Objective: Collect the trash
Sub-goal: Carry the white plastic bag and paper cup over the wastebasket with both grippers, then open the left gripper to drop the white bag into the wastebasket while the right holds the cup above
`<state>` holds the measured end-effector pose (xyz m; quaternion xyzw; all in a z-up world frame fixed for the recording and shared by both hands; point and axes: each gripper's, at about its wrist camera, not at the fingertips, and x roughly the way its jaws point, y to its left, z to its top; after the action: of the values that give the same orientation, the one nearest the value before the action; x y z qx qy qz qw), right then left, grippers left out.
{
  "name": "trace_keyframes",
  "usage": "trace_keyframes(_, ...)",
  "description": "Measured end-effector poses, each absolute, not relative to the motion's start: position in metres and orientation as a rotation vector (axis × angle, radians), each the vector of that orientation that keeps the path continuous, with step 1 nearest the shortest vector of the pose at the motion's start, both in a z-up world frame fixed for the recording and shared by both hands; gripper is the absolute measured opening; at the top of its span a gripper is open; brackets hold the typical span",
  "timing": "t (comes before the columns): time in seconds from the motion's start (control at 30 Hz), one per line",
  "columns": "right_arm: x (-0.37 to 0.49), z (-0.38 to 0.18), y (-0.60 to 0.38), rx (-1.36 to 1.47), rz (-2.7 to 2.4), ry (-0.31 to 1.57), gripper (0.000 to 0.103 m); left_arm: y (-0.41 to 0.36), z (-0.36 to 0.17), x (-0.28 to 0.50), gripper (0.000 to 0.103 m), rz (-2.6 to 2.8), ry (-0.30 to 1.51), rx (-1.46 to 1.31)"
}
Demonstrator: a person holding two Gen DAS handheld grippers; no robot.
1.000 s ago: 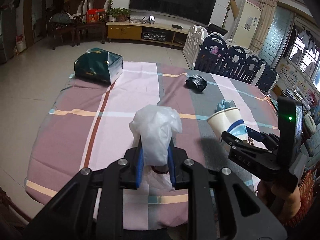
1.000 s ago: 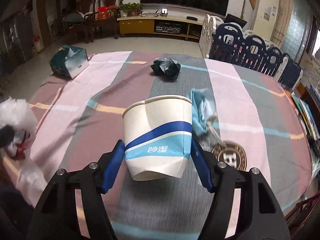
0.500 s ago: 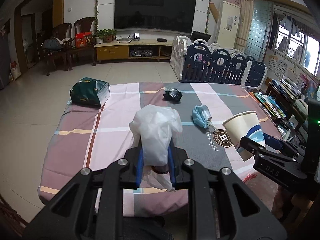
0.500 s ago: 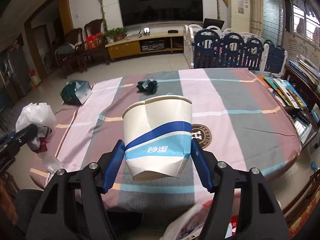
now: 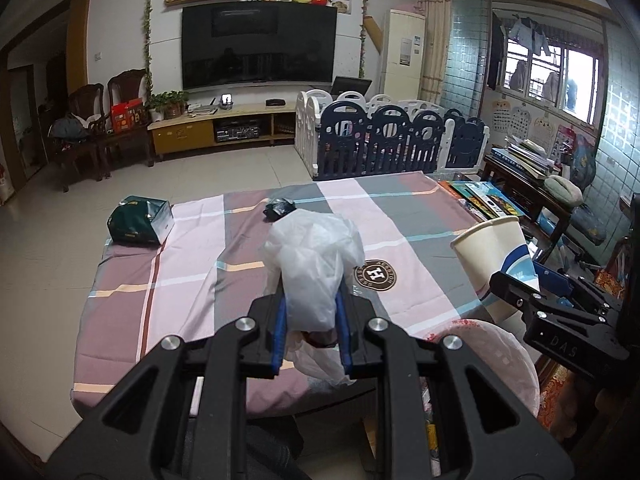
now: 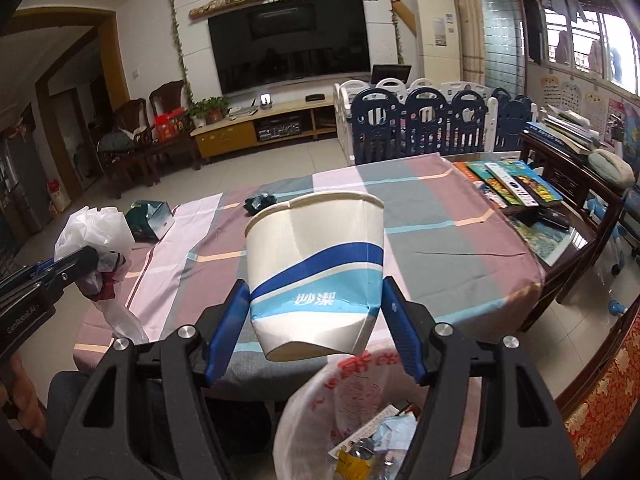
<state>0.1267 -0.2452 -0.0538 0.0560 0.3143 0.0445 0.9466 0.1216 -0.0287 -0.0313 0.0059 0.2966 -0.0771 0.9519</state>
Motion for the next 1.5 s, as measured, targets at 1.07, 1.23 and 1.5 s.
trace_keyframes(1.07, 0.044, -0.099, -0.375, 0.209, -0.096, 0.731, 0.066, -0.201, -0.131, 0.085, 0.022, -0.602, 0.884, 0.213)
trace_keyframes(1.23, 0.045, -0.099, -0.382, 0.222, -0.100, 0.731, 0.066, -0.215, -0.149, 0.087, 0.022, -0.659, 0.944, 0.209)
trace_keyframes(1.5, 0.048, -0.102, -0.380, 0.216, -0.091, 0.752, 0.066, -0.212, -0.158, 0.090, 0.054, -0.643, 0.976, 0.188)
